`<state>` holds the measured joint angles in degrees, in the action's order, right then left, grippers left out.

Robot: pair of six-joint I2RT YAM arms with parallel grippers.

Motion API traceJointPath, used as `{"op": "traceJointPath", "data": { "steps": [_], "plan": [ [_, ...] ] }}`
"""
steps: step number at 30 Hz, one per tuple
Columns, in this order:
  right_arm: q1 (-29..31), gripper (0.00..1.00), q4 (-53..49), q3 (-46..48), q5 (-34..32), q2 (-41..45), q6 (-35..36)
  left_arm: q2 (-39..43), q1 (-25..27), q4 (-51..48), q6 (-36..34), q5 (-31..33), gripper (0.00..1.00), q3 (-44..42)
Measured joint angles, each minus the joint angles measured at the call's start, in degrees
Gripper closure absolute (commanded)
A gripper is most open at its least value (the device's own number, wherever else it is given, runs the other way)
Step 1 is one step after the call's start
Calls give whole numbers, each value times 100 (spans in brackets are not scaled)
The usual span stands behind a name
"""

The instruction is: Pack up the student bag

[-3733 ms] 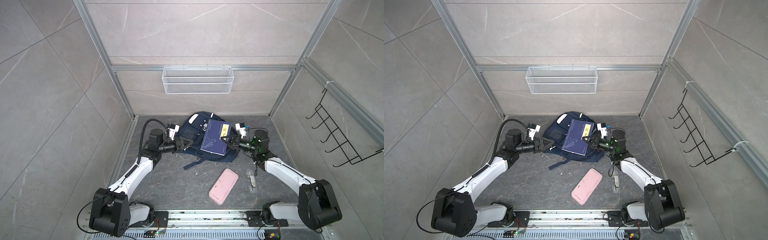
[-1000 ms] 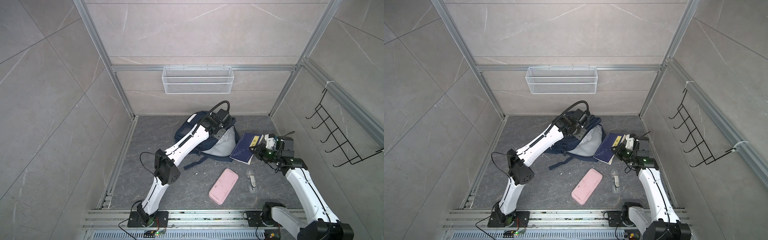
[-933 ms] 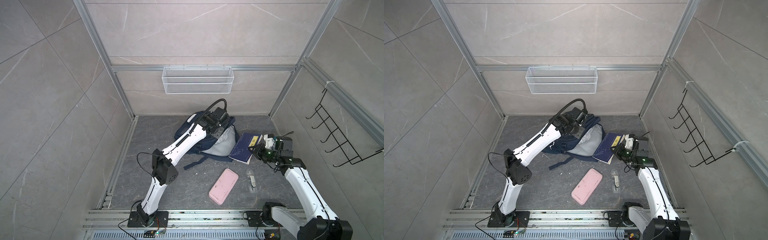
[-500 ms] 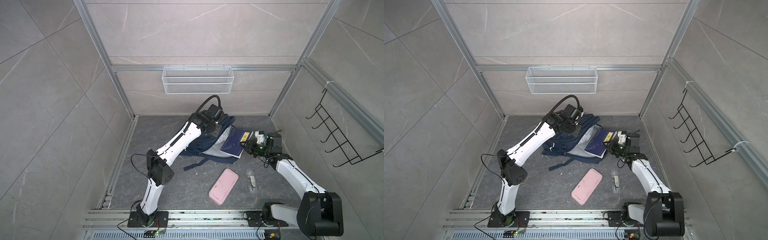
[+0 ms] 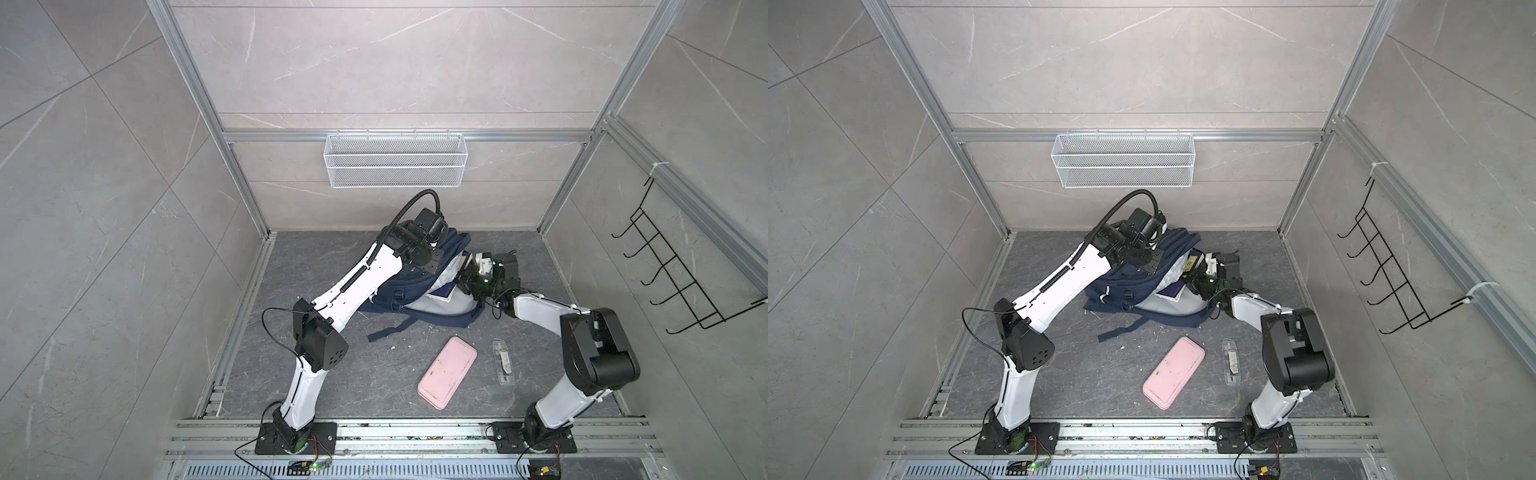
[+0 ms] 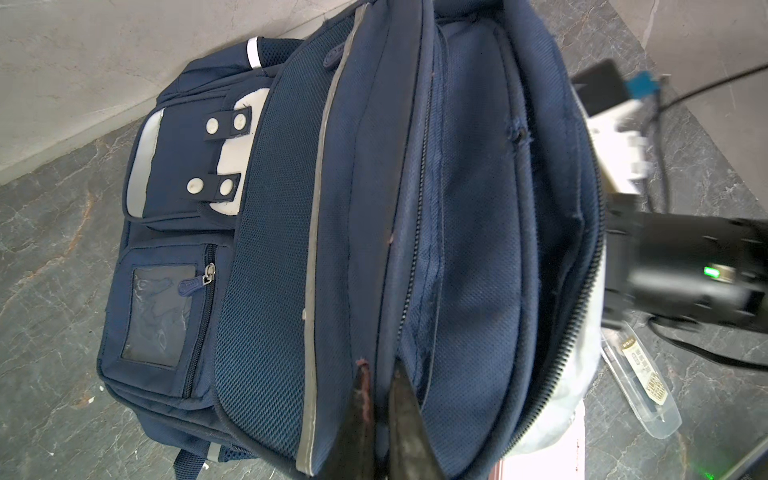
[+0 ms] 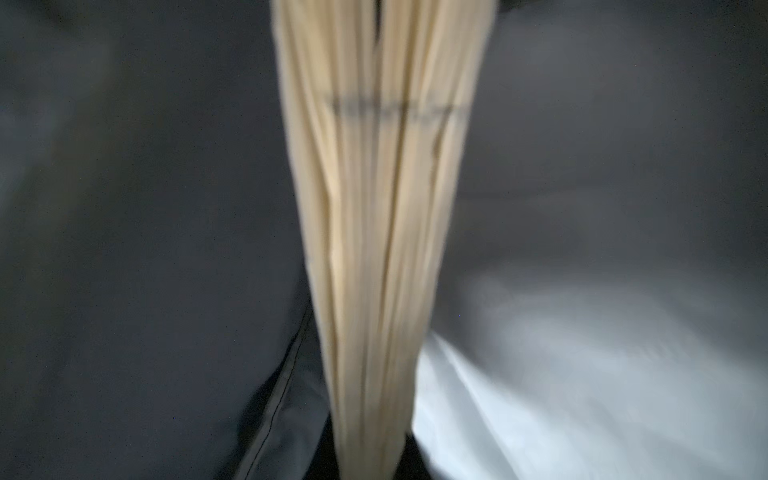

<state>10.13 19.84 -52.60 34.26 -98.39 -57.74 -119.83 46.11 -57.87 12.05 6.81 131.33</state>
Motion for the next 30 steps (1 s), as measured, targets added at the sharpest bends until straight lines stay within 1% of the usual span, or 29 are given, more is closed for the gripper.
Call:
{"op": "traceJointPath", "data": {
  "steps": [7, 15, 18, 20, 23, 26, 30],
  "plan": [
    [337, 100, 664, -518, -72, -776, -442, 109, 0, -4, 129, -142, 100, -35],
    [682, 100, 979, -1211, -153, -1589, -754, 223, -4, -4, 210, -216, 100, -138],
    [826, 96, 1001, -1373, -195, -1823, -815, 271, -9, 48, 240, -247, 100, -264],
    [901, 88, 999, -1386, -212, -1910, -833, 302, -17, 61, 254, -247, 100, -306],
    [957, 69, 938, -1386, -256, -1980, -835, 345, -52, 90, 262, -254, 100, -365],
    [973, 52, 841, -1377, -343, -1976, -769, 402, -92, 149, 278, -286, 100, -466],
    [973, 41, 605, -1373, -435, -1961, -614, 420, -116, 214, 299, -350, 100, -525]
  ]
}}
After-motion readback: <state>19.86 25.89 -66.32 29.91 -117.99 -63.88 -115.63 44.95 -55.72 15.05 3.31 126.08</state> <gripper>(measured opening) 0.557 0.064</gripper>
